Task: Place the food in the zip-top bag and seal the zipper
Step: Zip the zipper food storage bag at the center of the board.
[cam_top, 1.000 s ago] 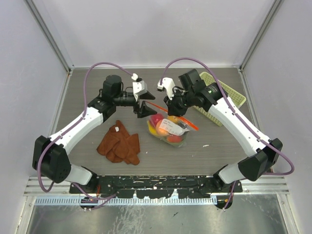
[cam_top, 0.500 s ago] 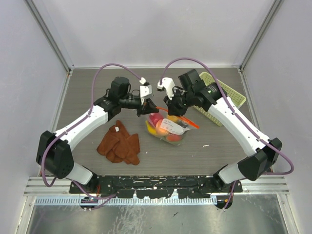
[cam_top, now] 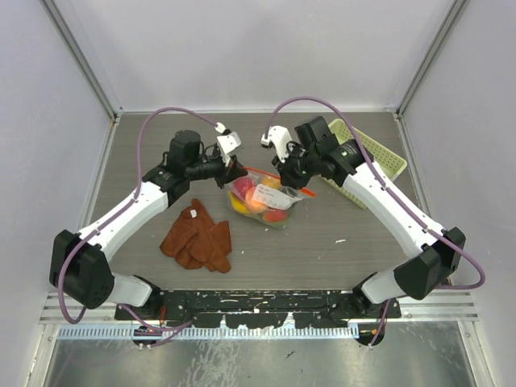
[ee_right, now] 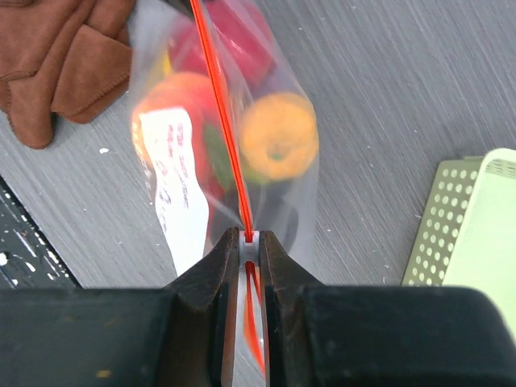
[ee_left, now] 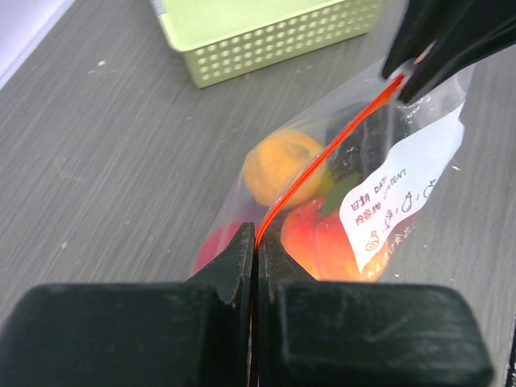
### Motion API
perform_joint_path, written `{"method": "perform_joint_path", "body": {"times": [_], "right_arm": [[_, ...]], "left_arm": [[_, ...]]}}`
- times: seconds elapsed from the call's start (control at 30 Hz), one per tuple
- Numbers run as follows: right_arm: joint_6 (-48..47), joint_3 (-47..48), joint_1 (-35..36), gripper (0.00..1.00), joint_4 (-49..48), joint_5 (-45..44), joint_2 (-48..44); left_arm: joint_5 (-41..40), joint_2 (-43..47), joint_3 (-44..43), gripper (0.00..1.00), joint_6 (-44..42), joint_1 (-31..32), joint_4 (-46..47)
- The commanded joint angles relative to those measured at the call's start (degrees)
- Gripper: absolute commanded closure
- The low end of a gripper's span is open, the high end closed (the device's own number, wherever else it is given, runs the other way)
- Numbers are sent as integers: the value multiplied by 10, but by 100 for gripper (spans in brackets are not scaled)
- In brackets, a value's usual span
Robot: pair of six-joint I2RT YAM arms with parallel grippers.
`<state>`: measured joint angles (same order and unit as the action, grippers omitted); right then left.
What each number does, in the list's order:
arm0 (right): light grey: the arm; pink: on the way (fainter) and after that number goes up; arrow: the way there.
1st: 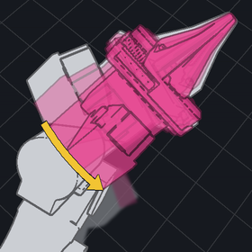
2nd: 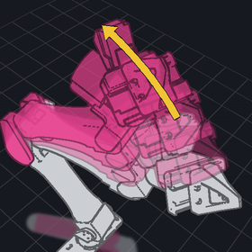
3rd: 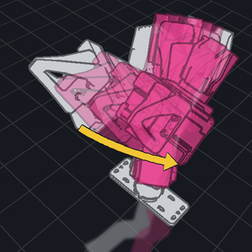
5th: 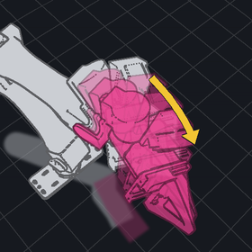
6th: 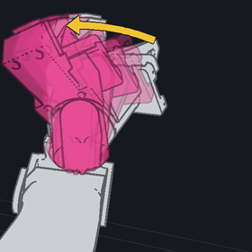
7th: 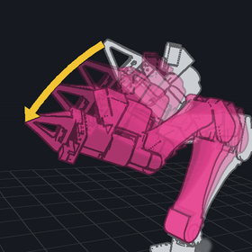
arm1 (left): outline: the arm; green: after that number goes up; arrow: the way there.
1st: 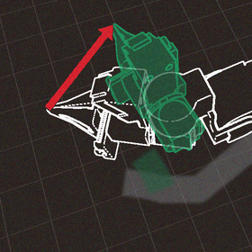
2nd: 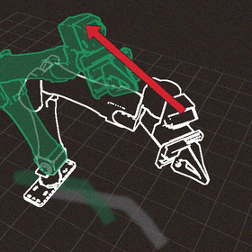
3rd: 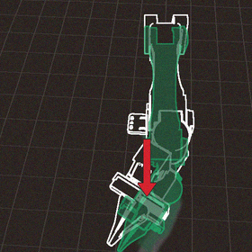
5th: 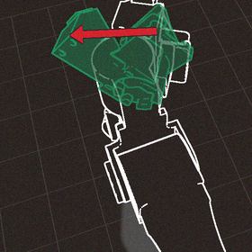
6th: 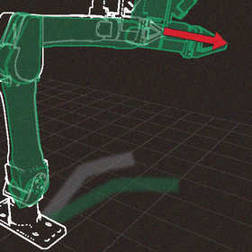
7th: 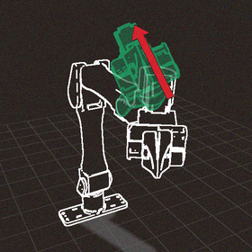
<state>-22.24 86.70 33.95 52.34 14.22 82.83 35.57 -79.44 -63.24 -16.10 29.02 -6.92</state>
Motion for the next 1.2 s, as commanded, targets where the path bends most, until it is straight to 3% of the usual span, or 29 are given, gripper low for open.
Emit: {"method": "perform_joint_path", "body": {"times": [0.0,0.37,0.7,0.97,1.17], "right_arm": [[12,1,-25,99,18,-56,-42],[60,-14,-64,99,-9,-141,-62],[94,-23,-93,100,-101,-210,-56],[109,-115,-99,99,-297,-324,-88],[162,-242,-100,99,-356,-298,-163]], "left_arm": [[-77,35,8,100,35,-50,50],[-89,49,21,100,63,-97,63],[-17,-23,-30,100,105,-92,95],[-65,-78,-76,100,105,-24,109],[-146,-34,16,100,108,45,139]]}}
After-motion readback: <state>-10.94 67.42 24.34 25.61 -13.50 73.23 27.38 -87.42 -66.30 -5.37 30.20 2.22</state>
